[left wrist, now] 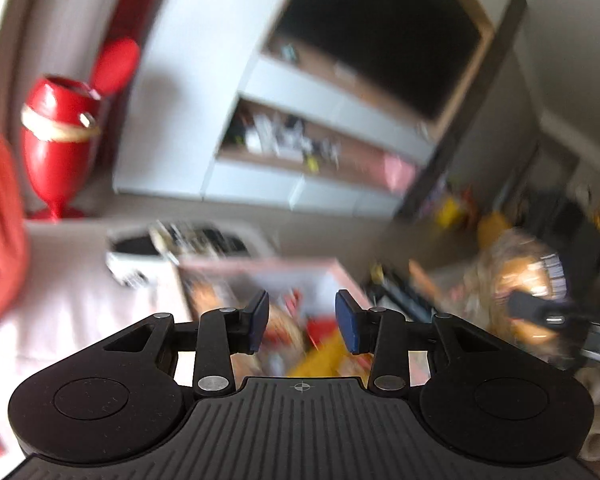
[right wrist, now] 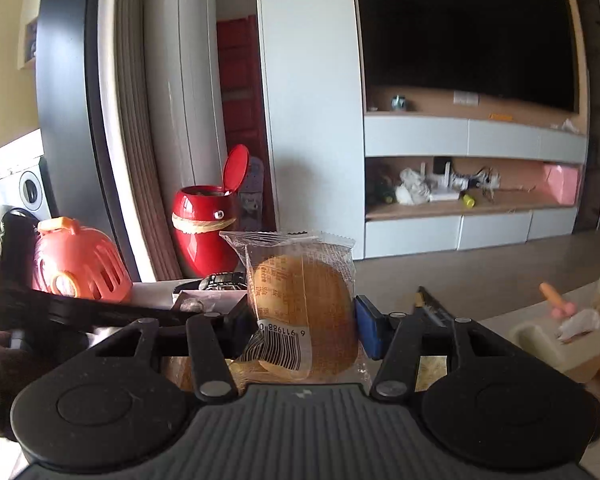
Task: Organize snacks
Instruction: 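Lower both packets into the pink box and open both grippers, then reach the left gripper to the red sachet while the right reaches the small orange packet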
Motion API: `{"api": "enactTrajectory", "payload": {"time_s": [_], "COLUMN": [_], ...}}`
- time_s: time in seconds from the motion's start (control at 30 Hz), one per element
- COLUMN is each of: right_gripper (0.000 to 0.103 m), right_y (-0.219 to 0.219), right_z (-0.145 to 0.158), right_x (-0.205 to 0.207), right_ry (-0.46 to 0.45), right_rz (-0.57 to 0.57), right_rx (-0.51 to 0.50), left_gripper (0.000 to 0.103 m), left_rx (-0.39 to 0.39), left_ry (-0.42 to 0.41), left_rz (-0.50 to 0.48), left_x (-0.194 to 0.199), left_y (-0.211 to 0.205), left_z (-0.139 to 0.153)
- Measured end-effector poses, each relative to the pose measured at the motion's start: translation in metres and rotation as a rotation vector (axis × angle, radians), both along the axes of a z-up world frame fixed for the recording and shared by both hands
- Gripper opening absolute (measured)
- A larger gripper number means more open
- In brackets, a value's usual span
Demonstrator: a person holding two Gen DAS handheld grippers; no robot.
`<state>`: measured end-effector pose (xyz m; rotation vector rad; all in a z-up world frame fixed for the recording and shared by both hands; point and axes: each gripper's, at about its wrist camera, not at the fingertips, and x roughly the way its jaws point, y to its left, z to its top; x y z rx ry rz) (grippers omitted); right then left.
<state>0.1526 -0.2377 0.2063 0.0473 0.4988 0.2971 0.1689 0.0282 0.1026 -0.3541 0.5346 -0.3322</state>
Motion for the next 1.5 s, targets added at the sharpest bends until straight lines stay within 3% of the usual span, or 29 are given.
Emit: {"api": "enactTrajectory", "payload": {"time_s": [0.1, 0.17, 0.27, 0.43, 0.53, 0.67, 0.8, 0.97, 1.17, 1.5], "right_gripper": [0.054, 0.07, 0.073, 0.073, 0.073, 0.073, 0.073, 0.073, 0.073, 0.076], "right_y": [0.022, 0.045, 0.063, 0.057, 0.062, 0.085, 0.122, 0.164, 0.196, 0.177], "right_z": [-0.002, -0.012, -0.029, -0.045, -0.053, -0.067, -0.085, -0.112, -0.144, -0.158], "right_x": [0.041, 0.069, 0.091, 0.067, 0.034, -0.008, -0.042, -0.059, -0.071, -0.067], "right_ry": [0.029, 0.075, 0.14, 0.177, 0.182, 0.205, 0.198, 0.221, 0.14, 0.214], "right_rz": [-0.004, -0.018, -0.017, 0.016, 0.088, 0.226, 0.344, 0.422, 0.375, 0.351], "right_rx": [0.018, -0.026, -0.074, -0.012, -0.008, -0.026, -0.055, -0.112, -0.272, -0.158], "left_gripper": [0.041, 0.041, 0.041, 0.041, 0.041, 0.041, 0.041, 0.042, 0.042, 0.042], "left_rx": [-0.011, 0.001, 0.037, 0.074, 0.062, 0.062, 0.131, 0.328, 0.362, 0.454], "left_ry": [-0.012, 0.017, 0.044, 0.095, 0.119, 0.198, 0.197, 0.209, 0.207, 0.179], "left_rz": [0.077, 0.113, 0.164, 0.305, 0.417, 0.46, 0.45, 0.388, 0.296, 0.245], "left_x": [-0.009, -0.012, -0.025, -0.046, -0.059, -0.054, -0.065, -0.073, -0.089, -0.108], "left_y": [0.026, 0.047, 0.082, 0.15, 0.182, 0.204, 0.185, 0.142, 0.115, 0.087], "left_z": [0.003, -0.003, -0.018, -0.046, -0.062, -0.086, -0.086, -0.089, -0.086, -0.087]}}
